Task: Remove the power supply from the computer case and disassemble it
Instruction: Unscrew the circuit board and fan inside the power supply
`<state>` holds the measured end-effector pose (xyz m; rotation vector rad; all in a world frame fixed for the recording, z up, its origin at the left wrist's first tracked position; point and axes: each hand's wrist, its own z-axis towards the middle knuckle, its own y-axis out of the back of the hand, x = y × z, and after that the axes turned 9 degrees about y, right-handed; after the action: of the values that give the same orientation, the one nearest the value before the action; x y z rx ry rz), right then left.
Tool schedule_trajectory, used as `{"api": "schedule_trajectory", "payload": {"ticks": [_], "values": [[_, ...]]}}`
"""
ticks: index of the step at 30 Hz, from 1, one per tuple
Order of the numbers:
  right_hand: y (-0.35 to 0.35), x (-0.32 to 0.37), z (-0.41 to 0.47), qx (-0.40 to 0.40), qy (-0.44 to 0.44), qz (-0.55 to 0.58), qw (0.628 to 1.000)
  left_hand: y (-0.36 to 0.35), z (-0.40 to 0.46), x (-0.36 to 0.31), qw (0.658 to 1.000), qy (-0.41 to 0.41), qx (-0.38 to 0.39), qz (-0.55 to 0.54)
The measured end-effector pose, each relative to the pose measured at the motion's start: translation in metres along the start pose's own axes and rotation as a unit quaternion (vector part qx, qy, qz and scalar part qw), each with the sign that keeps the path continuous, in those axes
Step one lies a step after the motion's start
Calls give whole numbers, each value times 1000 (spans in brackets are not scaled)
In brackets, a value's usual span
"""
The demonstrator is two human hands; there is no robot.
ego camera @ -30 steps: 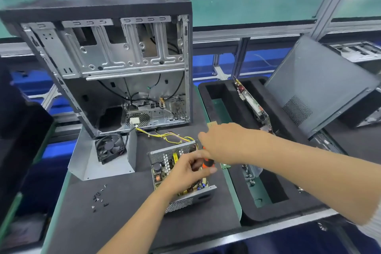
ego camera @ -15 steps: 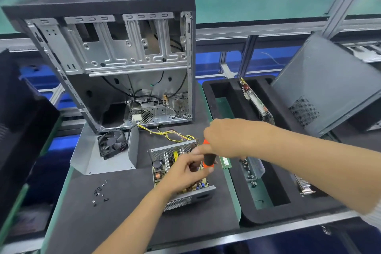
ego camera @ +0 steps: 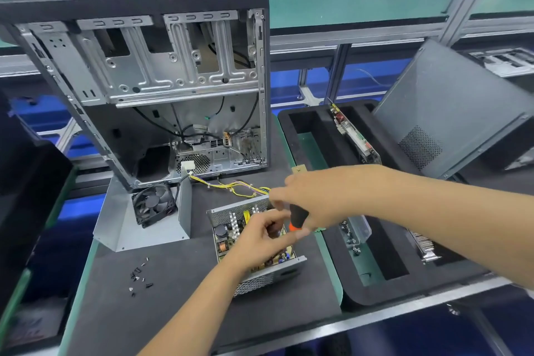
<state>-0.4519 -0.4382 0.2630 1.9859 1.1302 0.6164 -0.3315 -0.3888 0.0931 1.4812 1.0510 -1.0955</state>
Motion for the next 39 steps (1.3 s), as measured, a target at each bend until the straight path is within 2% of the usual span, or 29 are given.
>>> {"api": "schedule_trajectory", "payload": {"ticks": [4, 6, 11, 16, 19, 23, 26, 31, 34, 36, 39], "values": [[3, -5, 0, -42, -95, 14, 995, 2, 2, -3, 1000, -5, -11, -1], [-2, -4, 5, -40, -79, -12, 996, 2, 3, -4, 1000, -14, -7, -2], [-2, 4, 3, 20, 13, 10, 1000, -1, -3, -3, 999, -13, 38, -37], [-1, 7, 1, 21, 31, -13, 999, -1, -4, -1, 1000, 3, 14, -22], [0, 3, -2, 10, -1, 17, 1000, 0, 0, 1, 999, -10, 31, -15], [-1, 4, 2, -41, -114, -19, 992, 0, 3, -2, 1000, -21, 5, -1], [-2, 7, 8, -46, -92, -32, 994, 0, 2, -1, 999, -27, -15, 5], [-1, 7, 2, 6, -15, -64, 998, 4, 2, 2, 999, -34, -12, 6], [-2, 9, -1, -15, 7, -30, 999, 0, 0, 4, 1000, -14, -4, -15], [0, 7, -3, -13, -6, 20, 1000, 0, 2, 4, 999, -19, -3, -28], [3, 6, -5, -32, -84, 51, 995, 1, 7, 3, 999, -18, -12, -42]]}}
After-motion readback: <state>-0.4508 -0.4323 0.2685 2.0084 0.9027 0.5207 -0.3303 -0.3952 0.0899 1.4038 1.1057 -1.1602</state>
